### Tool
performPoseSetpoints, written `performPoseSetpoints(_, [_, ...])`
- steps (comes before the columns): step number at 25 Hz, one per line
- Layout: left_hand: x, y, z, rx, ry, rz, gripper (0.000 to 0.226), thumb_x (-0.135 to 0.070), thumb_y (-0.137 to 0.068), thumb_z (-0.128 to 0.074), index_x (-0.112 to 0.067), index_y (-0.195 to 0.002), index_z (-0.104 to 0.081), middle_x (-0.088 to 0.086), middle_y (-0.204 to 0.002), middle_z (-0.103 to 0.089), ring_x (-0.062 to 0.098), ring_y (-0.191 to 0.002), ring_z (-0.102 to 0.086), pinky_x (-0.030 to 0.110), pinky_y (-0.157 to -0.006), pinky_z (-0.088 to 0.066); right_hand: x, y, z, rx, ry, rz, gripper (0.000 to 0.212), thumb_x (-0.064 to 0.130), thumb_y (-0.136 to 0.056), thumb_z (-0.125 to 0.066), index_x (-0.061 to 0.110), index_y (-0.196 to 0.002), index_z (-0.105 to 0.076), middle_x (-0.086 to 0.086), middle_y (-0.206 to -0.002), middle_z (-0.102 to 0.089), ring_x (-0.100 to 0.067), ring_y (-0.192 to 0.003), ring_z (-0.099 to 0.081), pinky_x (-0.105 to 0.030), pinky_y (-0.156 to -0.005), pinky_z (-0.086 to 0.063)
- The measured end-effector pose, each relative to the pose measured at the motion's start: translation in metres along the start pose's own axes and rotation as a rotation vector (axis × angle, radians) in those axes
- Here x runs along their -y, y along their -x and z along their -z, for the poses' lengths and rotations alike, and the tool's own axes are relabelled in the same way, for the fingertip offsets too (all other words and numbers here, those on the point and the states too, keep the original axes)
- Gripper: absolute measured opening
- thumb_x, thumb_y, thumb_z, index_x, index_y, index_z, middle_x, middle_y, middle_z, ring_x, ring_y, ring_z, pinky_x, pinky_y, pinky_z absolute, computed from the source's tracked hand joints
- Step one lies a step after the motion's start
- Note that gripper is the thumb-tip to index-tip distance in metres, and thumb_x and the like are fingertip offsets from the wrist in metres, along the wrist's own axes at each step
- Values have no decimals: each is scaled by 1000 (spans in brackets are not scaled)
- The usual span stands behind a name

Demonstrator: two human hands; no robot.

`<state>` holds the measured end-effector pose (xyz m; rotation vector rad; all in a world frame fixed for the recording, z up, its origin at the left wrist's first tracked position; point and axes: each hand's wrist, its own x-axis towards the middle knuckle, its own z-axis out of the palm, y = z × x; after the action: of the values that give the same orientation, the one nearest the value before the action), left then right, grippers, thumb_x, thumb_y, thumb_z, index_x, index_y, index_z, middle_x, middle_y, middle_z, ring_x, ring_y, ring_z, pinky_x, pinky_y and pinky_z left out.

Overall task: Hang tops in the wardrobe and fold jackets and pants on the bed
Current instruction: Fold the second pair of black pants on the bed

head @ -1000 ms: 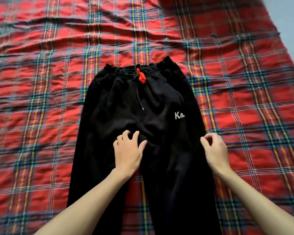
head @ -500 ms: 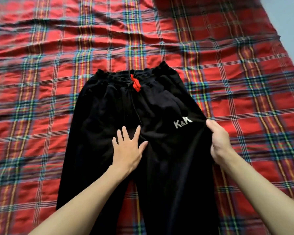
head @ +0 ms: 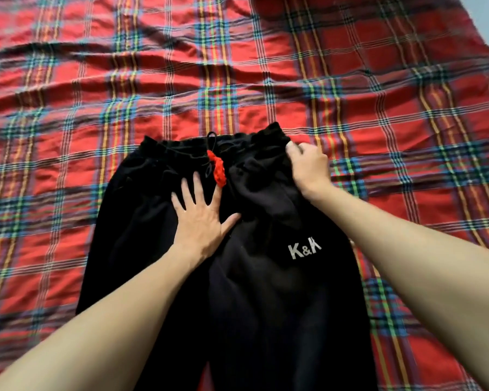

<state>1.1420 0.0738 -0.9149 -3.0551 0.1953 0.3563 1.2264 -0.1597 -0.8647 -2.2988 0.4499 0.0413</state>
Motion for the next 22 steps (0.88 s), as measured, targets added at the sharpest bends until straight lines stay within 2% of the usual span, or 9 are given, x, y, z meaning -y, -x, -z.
performPoseSetpoints(2, [2,1,-6,-66,17,-9,87,-79,-84,-7,-27,-151,14,29,-159,0,53,-144,-5,70,-110,-11,-5,-18,9,-28,-350,-157,32,31,-100,-49,6,-84,-60,-16,-83,-63,-24,-82,-55,-34,-74,-38])
performPoseSetpoints(4, [2,-2,-10,-88,27,-21,86,-78,-85,-7,-27,-151,11,30,-159,-4,53,-144,-8,70,-110,-13,-8,-20,11,-81,53,-190,20,27,-98,-49,11,-99,-60,-15,-93,-65,-32,-92,-58,-37,-77,-40])
performPoseSetpoints(5, [4,-5,-10,-91,36,-23,86,-79,-85,-7,-27,-151,11,30,-159,-5,53,-144,-9,71,-110,-14,-3,-17,8,-148,288,-97,19,22,-95,-49,15,-110,-58,-15,-104,-63,-34,-100,-57,-39,-81,-40])
performPoseSetpoints(7, [6,-6,-11,-89,39,-25,86,-80,-84,-3,-28,-152,12,29,-159,-8,52,-144,-12,70,-110,-16,21,-8,-7,-259,343,347,39,10,-84,-51,19,-123,-54,-9,-116,-55,-29,-104,-52,-39,-84,-40])
performPoseSetpoints(9, [4,-5,-6,-60,42,-30,85,-80,-84,-4,-31,-153,9,28,-158,-13,51,-143,-16,69,-109,-17,46,-4,-29,-35,315,656,36,15,-85,-57,21,-121,-57,-3,-117,-51,-23,-100,-54,-38,-79,-46])
performPoseSetpoints(12, [13,-6,15,-125,168,-18,75,-76,-87,-22,-33,-148,-23,21,-148,-32,44,-132,-35,60,-104,-30,48,-4,-46,201,413,557,28,37,-89,-65,19,-110,-59,1,-113,-51,-23,-101,-59,-39,-72,-51])
performPoseSetpoints(15, [63,-51,57,-336,162,-10,53,-54,-92,-48,-20,-132,-47,13,-130,-47,35,-106,-52,49,-83,-44,42,-5,-47,98,446,562,31,44,-88,-66,18,-102,-57,2,-103,-55,-25,-89,-63,-34,-60,-43])
performPoseSetpoints(19, [114,-98,98,-191,-37,-295,38,-47,-87,-63,-14,-107,-63,8,-106,-65,32,-102,-52,44,-88,-36,56,-4,-34,21,483,681,27,47,-95,-54,21,-102,-52,-1,-97,-64,-35,-80,-66,-37,-57,-42])
performPoseSetpoints(22, [119,-118,112,-219,101,-153,35,-48,-91,-57,-17,-107,-60,11,-98,-64,31,-105,-51,44,-92,-33,73,-32,-22,-43,379,627,25,46,-96,-51,21,-97,-50,-5,-88,-68,-36,-78,-64,-35,-59,-34])
